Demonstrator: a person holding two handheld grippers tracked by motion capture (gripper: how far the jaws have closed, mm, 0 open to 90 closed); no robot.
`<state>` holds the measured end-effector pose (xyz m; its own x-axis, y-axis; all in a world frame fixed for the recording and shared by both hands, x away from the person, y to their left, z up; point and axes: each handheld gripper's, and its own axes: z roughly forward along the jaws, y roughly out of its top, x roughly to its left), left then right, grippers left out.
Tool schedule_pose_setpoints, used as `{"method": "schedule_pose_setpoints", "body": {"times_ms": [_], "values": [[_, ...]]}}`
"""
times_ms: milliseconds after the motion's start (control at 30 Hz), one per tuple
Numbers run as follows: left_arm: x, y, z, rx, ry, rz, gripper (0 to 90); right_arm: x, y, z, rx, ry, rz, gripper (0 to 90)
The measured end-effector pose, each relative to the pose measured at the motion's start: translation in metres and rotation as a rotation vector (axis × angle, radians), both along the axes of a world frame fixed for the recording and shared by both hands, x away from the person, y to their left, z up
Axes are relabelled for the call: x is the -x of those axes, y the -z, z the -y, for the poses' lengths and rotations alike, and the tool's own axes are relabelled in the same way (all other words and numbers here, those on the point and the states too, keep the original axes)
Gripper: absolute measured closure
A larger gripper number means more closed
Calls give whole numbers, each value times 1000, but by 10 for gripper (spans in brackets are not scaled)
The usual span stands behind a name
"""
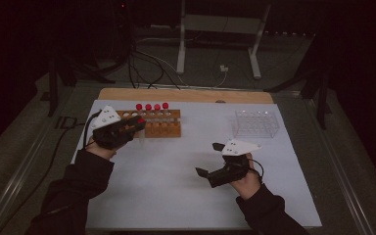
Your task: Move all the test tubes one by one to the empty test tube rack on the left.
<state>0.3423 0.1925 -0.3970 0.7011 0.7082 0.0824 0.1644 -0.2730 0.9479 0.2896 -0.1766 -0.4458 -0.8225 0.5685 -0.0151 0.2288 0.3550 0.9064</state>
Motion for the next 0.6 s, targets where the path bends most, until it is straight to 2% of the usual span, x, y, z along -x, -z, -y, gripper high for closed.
{"method": "schedule_pose_setpoints", "body": {"times_ms": [167,333,600], "values": [[-13,-9,-14,39,-73,18,718,0,0,1,3,5,3,0],[-27,-16,-19,53,-133,49,718,0,-1,1,0,2,5,0],[-50,-18,-23,93,-218,79,718,-1,-2,3,0,7,2,0]]}}
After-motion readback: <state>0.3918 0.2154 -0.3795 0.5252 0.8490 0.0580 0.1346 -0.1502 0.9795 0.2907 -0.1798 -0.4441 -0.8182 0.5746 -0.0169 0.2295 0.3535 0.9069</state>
